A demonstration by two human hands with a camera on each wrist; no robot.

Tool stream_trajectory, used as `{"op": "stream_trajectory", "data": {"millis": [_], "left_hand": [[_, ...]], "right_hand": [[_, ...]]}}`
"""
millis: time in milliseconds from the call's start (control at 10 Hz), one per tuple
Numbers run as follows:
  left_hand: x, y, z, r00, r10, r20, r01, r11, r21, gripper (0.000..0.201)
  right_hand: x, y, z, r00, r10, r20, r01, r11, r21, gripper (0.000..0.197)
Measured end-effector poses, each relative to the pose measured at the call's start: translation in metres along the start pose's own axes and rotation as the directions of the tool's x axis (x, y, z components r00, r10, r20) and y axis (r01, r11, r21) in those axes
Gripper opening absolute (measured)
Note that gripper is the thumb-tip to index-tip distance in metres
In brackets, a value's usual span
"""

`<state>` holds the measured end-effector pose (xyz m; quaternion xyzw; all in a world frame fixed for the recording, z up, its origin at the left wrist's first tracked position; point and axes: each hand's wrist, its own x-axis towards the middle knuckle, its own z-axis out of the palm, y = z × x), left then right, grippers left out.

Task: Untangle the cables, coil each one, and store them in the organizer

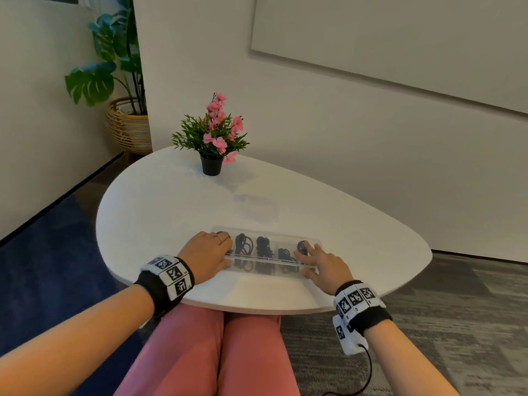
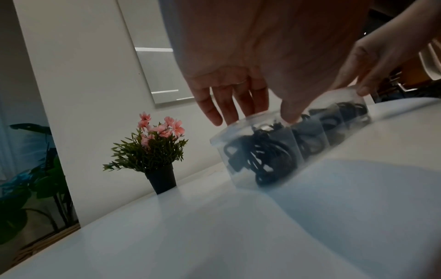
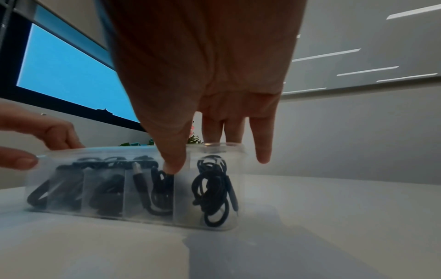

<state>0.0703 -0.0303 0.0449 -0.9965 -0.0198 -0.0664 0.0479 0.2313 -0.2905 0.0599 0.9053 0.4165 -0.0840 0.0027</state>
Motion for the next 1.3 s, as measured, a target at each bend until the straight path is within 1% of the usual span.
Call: {"op": "stream_trajectory", "data": {"millis": [100,200,300,400,500,600,700,800,900,1000,1100,1200,1300], "left_hand": [[-0.007,0.007,0.014,0.997,-0.066,-0.048,0.065,0.998,-0.014,0.052],[-0.007,0.009,0.015,0.984,-0.154,-0.086,0.141,0.979,-0.149,0.052],[0.000,0.003,0.005,0.989,-0.150,-0.007,0.146,0.971,-0.190,0.035],[-0.002,-0.004,0.000,0.991,-0.097,0.095,0.115,0.971,-0.211,0.049],[-0.012,-0.005,0.003,0.984,-0.136,0.113,0.167,0.925,-0.343,0.058],[-0.010,-0.003,0.004,0.976,-0.209,0.065,0.218,0.903,-0.369,0.046],[-0.006,0.001,0.003,0.972,-0.233,0.039,0.233,0.915,-0.330,0.038],[-0.002,0.006,-0.001,0.976,-0.215,0.020,0.214,0.950,-0.229,0.035],[-0.002,0.012,-0.001,0.977,-0.214,0.001,0.212,0.967,-0.144,0.031],[-0.003,0.017,0.006,0.973,-0.231,-0.026,0.223,0.960,-0.167,0.026],[-0.003,0.015,0.006,0.969,-0.246,-0.007,0.237,0.940,-0.244,0.028],[-0.008,0.007,0.007,0.979,-0.202,-0.007,0.186,0.918,-0.350,0.039],[-0.032,-0.003,0.021,0.969,-0.223,-0.111,0.159,0.898,-0.410,0.048]], "right_hand": [[-0.004,-0.005,0.000,1.000,-0.013,-0.009,0.014,0.998,0.068,0.052],[-0.006,-0.012,0.000,1.000,0.001,0.001,-0.001,0.993,0.119,0.054],[-0.008,-0.015,-0.005,0.999,0.017,0.033,-0.022,0.990,0.140,0.055],[-0.010,-0.014,-0.007,0.999,0.014,0.036,-0.019,0.990,0.137,0.055],[-0.013,-0.015,-0.001,0.996,0.081,-0.035,-0.075,0.984,0.159,0.058],[-0.023,-0.020,0.009,0.989,0.088,-0.117,-0.062,0.976,0.207,0.056],[-0.032,-0.024,0.018,0.995,0.044,-0.094,-0.022,0.975,0.221,0.054],[-0.029,-0.022,0.019,0.993,0.058,-0.102,-0.034,0.976,0.216,0.053],[-0.025,-0.023,0.019,0.992,0.079,-0.099,-0.058,0.979,0.196,0.051],[-0.022,-0.022,0.017,0.994,0.082,-0.070,-0.069,0.982,0.175,0.050],[-0.022,-0.017,0.012,0.997,0.067,-0.037,-0.060,0.982,0.180,0.051],[-0.022,-0.010,0.013,0.988,0.084,-0.132,-0.030,0.930,0.365,0.049],[-0.041,0.000,0.026,0.923,0.187,-0.336,-0.019,0.895,0.447,0.047]]}}
